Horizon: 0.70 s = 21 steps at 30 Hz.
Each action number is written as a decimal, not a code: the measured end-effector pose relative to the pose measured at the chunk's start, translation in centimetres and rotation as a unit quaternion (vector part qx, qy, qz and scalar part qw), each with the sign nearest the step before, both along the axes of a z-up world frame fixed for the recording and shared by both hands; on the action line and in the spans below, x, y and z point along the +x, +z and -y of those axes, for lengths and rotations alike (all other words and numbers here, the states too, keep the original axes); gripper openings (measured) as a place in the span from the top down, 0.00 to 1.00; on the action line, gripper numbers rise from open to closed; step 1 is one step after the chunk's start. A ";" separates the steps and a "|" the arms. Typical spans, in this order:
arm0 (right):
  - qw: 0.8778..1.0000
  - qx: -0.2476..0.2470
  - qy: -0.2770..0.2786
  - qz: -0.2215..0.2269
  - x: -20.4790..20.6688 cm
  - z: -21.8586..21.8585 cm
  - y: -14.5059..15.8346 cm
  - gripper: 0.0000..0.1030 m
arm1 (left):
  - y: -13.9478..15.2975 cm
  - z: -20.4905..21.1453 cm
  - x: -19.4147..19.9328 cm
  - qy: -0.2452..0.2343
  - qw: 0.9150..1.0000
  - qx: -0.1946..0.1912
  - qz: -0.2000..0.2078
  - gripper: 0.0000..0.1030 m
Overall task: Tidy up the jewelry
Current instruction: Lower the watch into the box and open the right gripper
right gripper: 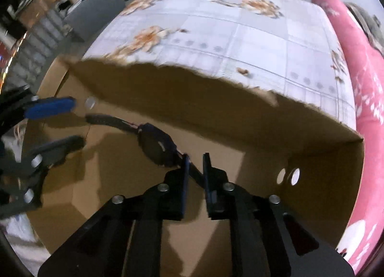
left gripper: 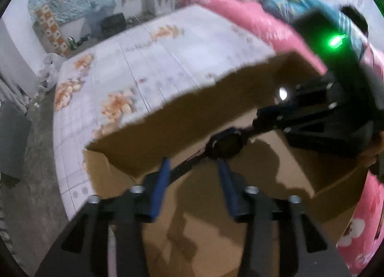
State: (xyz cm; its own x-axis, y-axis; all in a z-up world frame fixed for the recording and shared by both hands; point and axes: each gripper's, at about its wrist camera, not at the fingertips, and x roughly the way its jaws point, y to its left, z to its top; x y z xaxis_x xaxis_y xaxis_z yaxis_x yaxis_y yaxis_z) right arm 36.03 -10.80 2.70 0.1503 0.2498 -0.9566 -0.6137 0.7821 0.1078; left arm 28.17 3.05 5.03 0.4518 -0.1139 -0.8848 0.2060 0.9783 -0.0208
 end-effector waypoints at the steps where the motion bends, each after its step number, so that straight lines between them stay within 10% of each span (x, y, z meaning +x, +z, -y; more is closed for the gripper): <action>1: 1.000 0.004 -0.007 0.000 0.8 0.4 -0.2 0.85 | 0.5 -0.3 -0.2 0.007 1.000 -0.002 0.012 0.53; 10: 0.999 0.030 -0.028 0.033 0.0 1.5 2.6 0.76 | 5.1 -3.2 -4.4 0.038 0.993 -0.032 0.102 0.28; 21: 0.984 0.100 -0.064 0.133 -7.6 4.6 8.2 0.38 | 5.5 -7.8 -14.9 0.080 0.982 -0.074 0.157 0.10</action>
State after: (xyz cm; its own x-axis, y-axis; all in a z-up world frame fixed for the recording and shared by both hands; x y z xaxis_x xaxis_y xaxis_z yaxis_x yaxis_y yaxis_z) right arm 28.41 -15.40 10.87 0.4321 0.3921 -0.8122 -0.5386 0.8345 0.1163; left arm 13.24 10.83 10.54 0.7222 -0.1364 -0.6781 0.0696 0.9897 -0.1249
